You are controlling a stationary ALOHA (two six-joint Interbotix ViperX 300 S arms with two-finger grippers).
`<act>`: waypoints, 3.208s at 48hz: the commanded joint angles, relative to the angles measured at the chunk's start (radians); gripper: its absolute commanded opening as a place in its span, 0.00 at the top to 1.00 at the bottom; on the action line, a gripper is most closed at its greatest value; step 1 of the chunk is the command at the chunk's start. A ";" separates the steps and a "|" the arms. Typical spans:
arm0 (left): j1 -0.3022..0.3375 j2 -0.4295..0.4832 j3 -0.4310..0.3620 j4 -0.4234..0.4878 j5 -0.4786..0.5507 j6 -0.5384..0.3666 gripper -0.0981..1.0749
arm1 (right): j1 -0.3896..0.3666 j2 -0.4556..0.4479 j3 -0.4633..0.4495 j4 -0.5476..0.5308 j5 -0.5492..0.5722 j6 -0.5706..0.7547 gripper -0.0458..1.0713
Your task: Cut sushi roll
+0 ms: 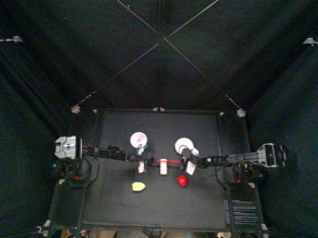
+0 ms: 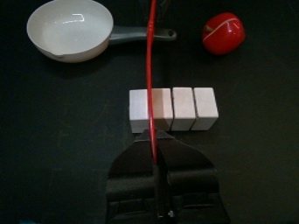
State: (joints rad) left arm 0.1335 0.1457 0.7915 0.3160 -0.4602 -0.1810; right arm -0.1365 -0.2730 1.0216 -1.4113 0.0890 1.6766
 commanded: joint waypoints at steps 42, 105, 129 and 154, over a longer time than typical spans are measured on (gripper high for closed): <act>-0.048 -0.020 -0.054 0.005 0.064 0.000 0.74 | -0.012 0.017 -0.025 0.009 0.020 0.011 0.71; -0.048 -0.023 -0.051 0.009 0.064 0.000 0.74 | 0.003 0.000 -0.029 0.005 0.061 0.009 0.71; -0.048 -0.012 -0.052 0.011 0.084 0.000 0.74 | 0.012 0.015 -0.029 0.009 0.061 0.011 0.71; -0.046 0.015 -0.061 0.011 0.086 0.000 0.74 | 0.008 0.035 -0.031 0.009 0.061 0.012 0.71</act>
State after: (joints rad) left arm 0.1120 0.1657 0.7593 0.3206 -0.3682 -0.1795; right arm -0.1104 -0.2301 1.0216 -1.4067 0.1258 1.6766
